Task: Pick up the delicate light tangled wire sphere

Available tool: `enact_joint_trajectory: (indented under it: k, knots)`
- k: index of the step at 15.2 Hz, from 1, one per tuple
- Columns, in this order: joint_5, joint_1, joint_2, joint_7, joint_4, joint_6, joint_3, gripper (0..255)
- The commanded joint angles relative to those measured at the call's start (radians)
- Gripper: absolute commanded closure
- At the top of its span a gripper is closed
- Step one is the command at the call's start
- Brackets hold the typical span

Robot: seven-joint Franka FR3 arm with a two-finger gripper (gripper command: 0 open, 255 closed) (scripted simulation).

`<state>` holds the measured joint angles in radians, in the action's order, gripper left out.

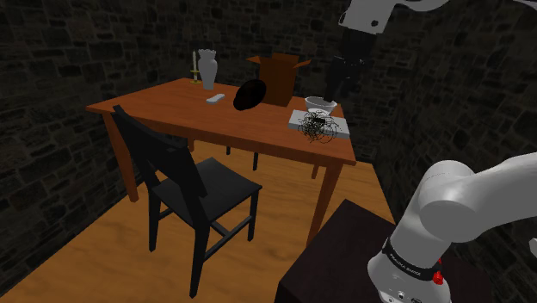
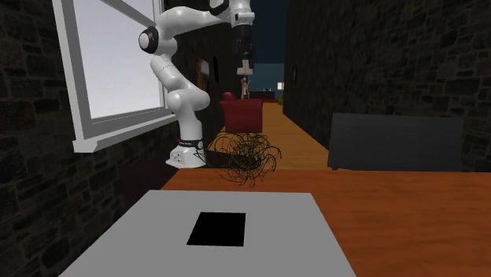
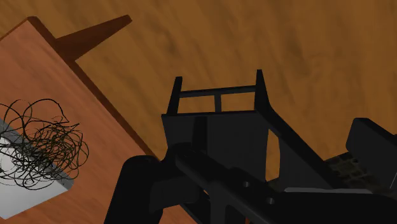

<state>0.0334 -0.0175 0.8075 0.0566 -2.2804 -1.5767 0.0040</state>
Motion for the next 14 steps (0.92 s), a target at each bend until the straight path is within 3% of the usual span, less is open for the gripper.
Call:
enact_joint_trajectory:
  k: [1,8,14]
  knots:
    - [0.0,0.0,0.0,0.0,0.0,0.0,0.0,0]
    - [-0.14,0.007,0.06,-0.267,-0.14,-0.113,-0.155,0]
    - [-0.26,0.016,0.038,-0.496,-0.197,-0.237,-0.308,0]
